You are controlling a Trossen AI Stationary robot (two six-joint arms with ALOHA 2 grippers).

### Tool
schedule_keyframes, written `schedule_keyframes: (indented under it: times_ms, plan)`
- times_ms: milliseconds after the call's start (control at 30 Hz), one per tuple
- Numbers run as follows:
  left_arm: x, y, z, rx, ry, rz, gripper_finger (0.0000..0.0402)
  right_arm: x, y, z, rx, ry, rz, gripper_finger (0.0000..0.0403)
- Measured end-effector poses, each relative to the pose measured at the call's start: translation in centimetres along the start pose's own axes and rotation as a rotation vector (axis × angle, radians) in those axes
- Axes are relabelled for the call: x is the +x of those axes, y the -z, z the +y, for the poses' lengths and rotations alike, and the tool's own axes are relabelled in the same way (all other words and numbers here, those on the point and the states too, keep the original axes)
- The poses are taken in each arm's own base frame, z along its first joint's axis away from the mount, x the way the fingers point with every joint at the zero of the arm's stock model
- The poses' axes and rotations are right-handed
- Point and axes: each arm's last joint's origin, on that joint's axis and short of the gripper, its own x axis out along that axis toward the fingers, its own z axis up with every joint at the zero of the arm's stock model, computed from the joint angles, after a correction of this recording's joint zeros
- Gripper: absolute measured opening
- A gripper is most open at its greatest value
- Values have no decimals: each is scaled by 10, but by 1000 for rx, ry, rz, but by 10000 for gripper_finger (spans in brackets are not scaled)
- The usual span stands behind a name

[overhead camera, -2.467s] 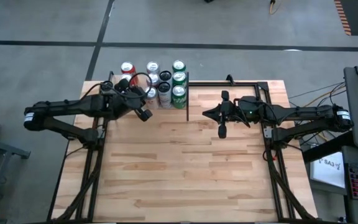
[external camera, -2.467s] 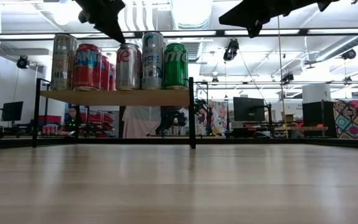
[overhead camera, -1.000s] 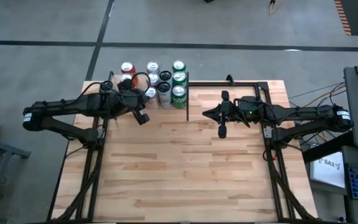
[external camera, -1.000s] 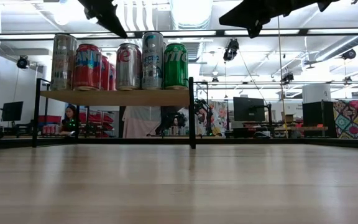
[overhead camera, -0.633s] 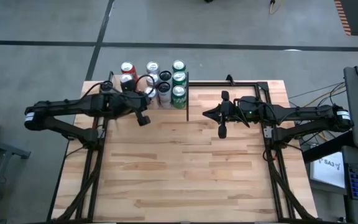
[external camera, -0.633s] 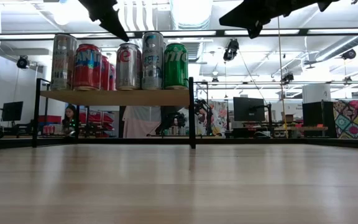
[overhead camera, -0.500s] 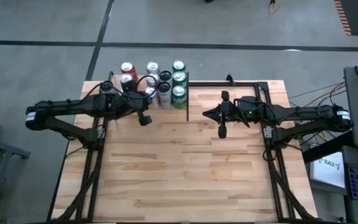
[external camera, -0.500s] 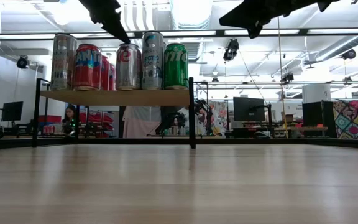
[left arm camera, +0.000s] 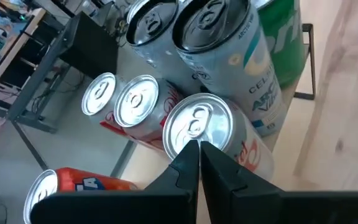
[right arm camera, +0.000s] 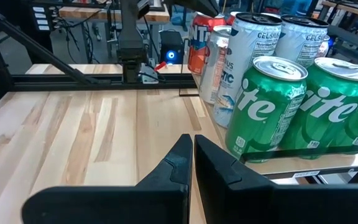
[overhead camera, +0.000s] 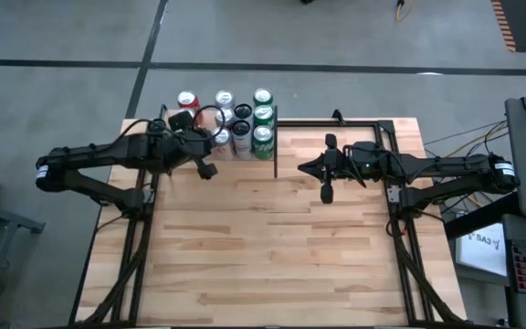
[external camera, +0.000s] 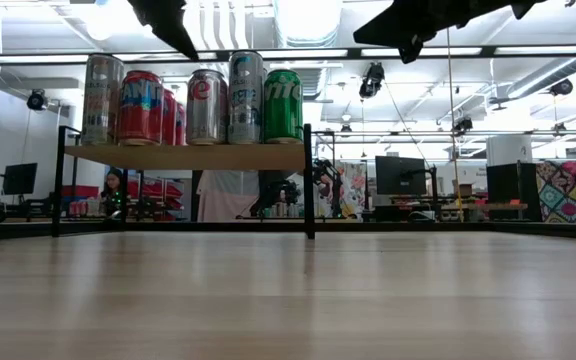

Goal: Place canned beverage on shelf
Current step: Adjust the silver soda can on the shelf

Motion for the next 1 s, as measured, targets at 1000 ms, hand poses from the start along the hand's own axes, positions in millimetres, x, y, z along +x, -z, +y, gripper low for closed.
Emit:
schedule_keyframes:
  times_ms: [1000]
  plan:
    - [10, 0, -10, -62, 15, 57, 0, 0, 0, 1, -1, -4, 1, 9]
